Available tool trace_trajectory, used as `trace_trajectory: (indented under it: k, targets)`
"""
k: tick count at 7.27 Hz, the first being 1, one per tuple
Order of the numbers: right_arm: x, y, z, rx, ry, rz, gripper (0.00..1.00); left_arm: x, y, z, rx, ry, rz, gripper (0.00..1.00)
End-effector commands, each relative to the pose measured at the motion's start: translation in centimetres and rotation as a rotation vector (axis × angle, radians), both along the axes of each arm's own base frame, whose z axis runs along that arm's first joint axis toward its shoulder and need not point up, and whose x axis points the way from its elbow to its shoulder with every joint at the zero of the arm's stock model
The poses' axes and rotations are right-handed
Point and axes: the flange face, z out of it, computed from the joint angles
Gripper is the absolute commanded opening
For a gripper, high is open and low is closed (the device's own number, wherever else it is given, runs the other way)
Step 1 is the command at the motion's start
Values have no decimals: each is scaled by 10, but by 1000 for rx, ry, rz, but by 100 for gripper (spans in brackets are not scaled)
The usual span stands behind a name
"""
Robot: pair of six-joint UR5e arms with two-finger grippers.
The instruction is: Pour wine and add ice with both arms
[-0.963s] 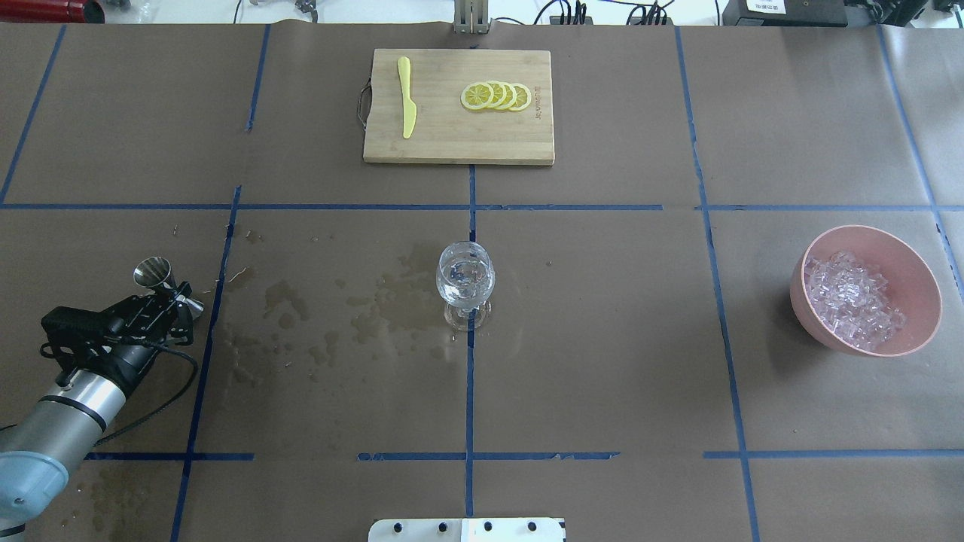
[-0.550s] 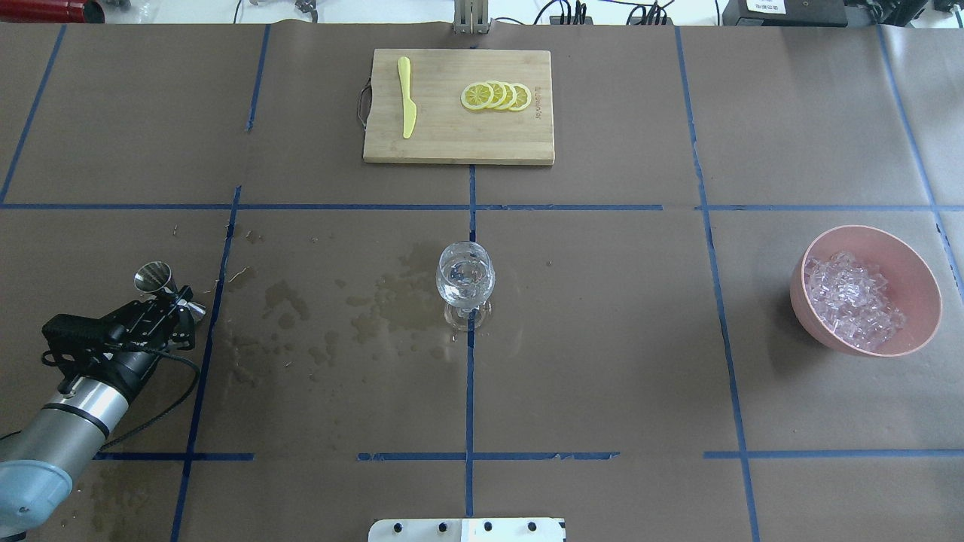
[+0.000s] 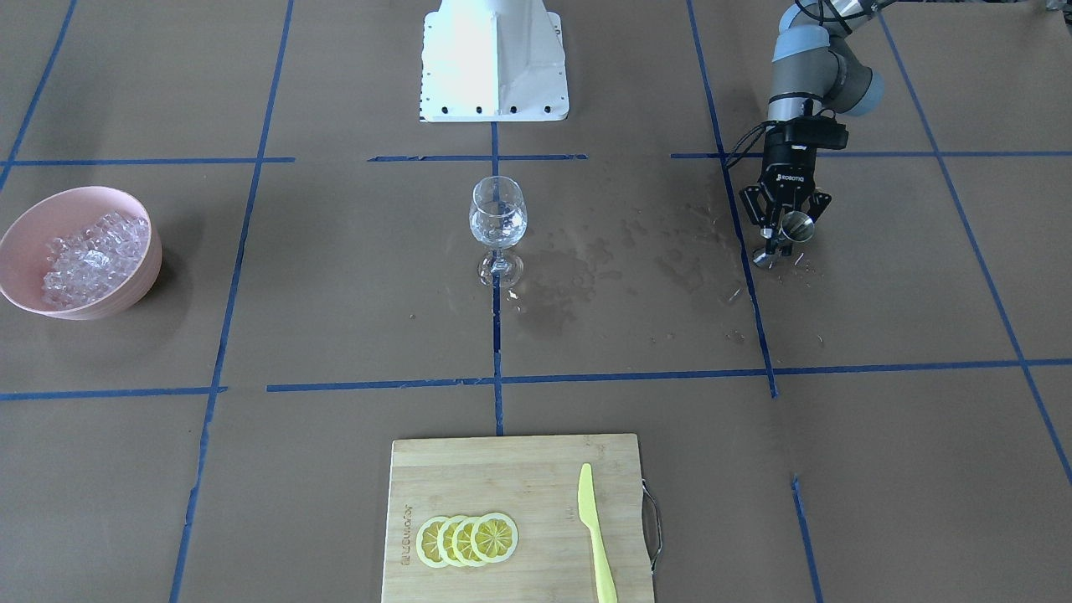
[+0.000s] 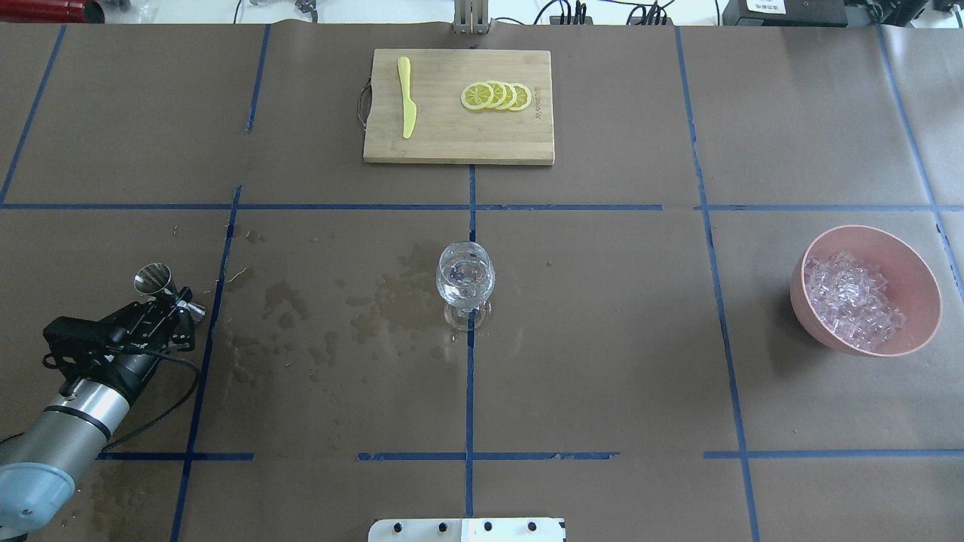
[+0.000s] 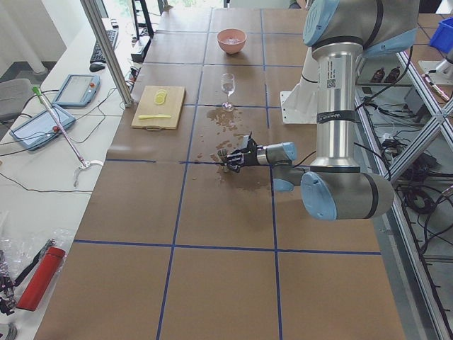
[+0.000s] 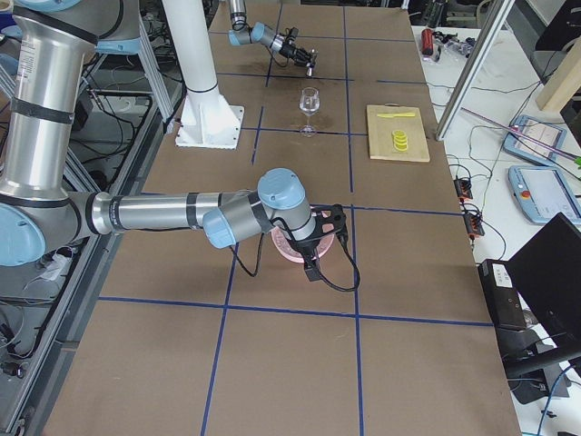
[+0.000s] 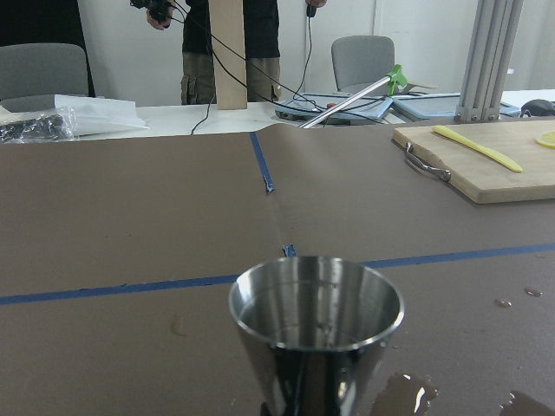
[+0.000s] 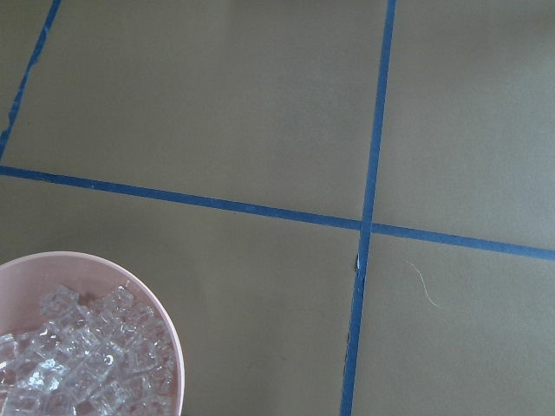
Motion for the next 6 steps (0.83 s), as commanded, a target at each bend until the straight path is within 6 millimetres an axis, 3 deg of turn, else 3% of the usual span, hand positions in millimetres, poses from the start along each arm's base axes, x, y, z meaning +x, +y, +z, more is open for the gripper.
trace_trajectory:
  k: [1, 6]
  targets:
    - [0, 0, 0, -1, 0, 0, 100, 3, 2, 0, 1, 0, 4, 29]
    - [0, 0, 1, -2, 2, 1, 100, 7, 4, 11, -2, -23, 9, 51]
